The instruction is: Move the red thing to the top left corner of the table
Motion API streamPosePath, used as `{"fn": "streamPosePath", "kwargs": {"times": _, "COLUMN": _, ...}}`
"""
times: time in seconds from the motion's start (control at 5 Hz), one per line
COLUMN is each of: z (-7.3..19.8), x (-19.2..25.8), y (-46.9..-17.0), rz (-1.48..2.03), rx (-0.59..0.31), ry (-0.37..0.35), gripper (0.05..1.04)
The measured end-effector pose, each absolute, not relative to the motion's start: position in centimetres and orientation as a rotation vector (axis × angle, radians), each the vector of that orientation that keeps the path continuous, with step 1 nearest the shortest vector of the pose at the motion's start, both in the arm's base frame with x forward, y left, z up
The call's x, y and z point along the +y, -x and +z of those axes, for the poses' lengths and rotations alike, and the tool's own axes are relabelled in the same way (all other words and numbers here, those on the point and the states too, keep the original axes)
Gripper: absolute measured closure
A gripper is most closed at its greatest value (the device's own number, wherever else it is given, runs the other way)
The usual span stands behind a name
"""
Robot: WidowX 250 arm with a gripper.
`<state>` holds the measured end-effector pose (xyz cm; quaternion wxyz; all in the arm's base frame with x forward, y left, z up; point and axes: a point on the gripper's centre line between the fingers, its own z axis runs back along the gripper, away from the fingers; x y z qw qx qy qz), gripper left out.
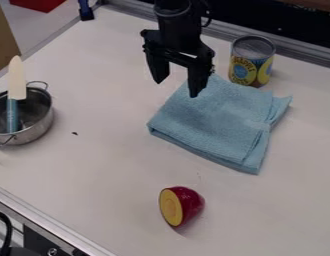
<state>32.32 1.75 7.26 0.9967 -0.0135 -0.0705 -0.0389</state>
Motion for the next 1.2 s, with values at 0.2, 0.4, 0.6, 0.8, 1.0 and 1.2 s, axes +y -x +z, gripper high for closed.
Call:
{"fn": "streamPosePath", "kwargs": {"times": 0.2, "z": 6.2, "x": 1.7, "y": -31.8, "rz": -0.082, "rx": -0.105, "ry": 0.032, "gripper": 0.084}}
{"fn": "streamPosePath", "kwargs": {"times": 0.4, "z": 5.7, "x": 1.0, "y": -29.7, "rz": -0.184, "rx": -0.019, "ry": 0.072, "gripper": 0.084}}
{"fn": "streamPosePath", "kwargs": {"times": 0.6, "z": 7.0, "x": -0.4, "y": -27.6, "rz": -0.297, "rx": 0.010, "ry": 0.109, "gripper": 0.084}}
{"fn": "streamPosePath", "kwargs": {"times": 0.8, "z": 7.6, "x": -2.2, "y": -24.7, "rz": -0.375, "rx": 0.048, "ry": 0.136, "gripper": 0.084}}
{"fn": "streamPosePath", "kwargs": {"times": 1.0, "z": 7.1, "x": -4.0, "y": -22.3, "rz": -0.380, "rx": 0.067, "ry": 0.135, "gripper": 0.084}}
{"fn": "streamPosePath", "kwargs": {"times": 1.2, "z": 6.3, "x": -5.4, "y": -21.3, "rz": -0.371, "rx": 0.080, "ry": 0.126, "gripper": 0.084}}
